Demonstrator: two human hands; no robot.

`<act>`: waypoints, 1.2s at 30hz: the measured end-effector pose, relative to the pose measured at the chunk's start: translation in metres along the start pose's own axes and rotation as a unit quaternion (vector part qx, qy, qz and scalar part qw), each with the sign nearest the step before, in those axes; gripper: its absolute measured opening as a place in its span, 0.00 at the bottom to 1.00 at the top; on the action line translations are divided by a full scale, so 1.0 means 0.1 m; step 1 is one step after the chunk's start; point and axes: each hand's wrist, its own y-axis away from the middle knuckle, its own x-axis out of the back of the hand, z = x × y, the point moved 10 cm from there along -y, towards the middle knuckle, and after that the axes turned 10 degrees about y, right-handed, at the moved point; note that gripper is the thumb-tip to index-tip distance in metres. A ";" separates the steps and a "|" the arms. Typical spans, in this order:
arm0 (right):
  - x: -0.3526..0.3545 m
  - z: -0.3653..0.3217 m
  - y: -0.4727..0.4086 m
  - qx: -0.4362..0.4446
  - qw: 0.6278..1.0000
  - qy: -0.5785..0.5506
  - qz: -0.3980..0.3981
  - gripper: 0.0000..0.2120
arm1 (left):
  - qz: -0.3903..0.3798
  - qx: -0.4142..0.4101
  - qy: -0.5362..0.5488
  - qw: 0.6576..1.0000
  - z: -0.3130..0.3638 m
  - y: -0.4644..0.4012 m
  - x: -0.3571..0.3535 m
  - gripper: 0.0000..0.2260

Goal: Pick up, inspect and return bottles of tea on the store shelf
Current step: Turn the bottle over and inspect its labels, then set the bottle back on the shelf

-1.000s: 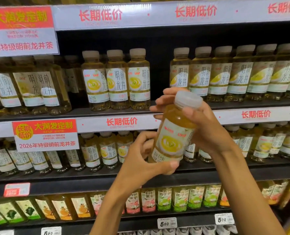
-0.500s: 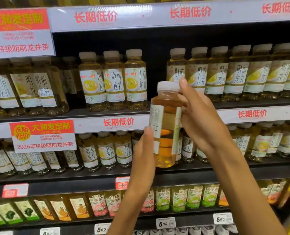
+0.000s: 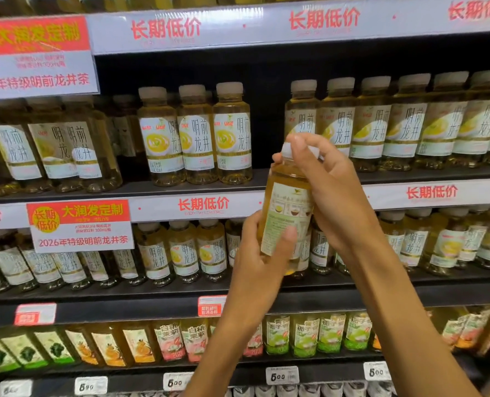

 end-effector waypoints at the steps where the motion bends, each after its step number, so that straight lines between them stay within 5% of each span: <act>1: 0.00 0.02 0.00 -0.008 1.000 0.005 -0.001 0.13 | 0.006 -0.001 -0.023 1.000 -0.02 0.00 -0.01 0.28; 4: -0.01 0.04 -0.02 -0.029 0.998 -0.011 -0.048 0.17 | 0.032 0.016 -0.007 0.999 -0.06 -0.03 0.09 0.29; 8: -0.03 0.06 -0.09 -0.049 0.987 -0.127 -0.085 0.21 | -0.118 0.091 0.224 0.963 -0.09 -0.06 -0.15 0.34; 10: -0.07 0.03 -0.12 -0.038 0.978 -0.175 -0.102 0.20 | -0.143 0.105 0.254 0.951 -0.09 -0.07 -0.22 0.34; 15: 0.13 -0.25 -0.22 0.053 0.991 -0.112 -0.046 0.14 | -0.036 -0.017 0.051 0.998 0.16 -0.31 0.06 0.21; 21: 0.14 -0.58 -0.39 0.138 0.986 0.059 0.066 0.12 | 0.050 -0.150 -0.197 0.968 0.54 -0.62 0.04 0.31; 25: 0.14 -0.62 -0.56 0.154 0.973 0.132 0.111 0.12 | 0.144 -0.175 -0.149 0.963 0.54 -0.74 0.21 0.29; 29: 0.17 -0.52 -0.73 0.137 0.970 0.164 0.113 0.13 | 0.158 -0.180 -0.165 0.957 0.50 -0.79 0.22 0.21; 36: 0.16 -0.47 -0.83 0.171 0.957 0.223 0.078 0.15 | 0.196 -0.191 -0.244 0.930 0.45 -0.79 0.24 0.24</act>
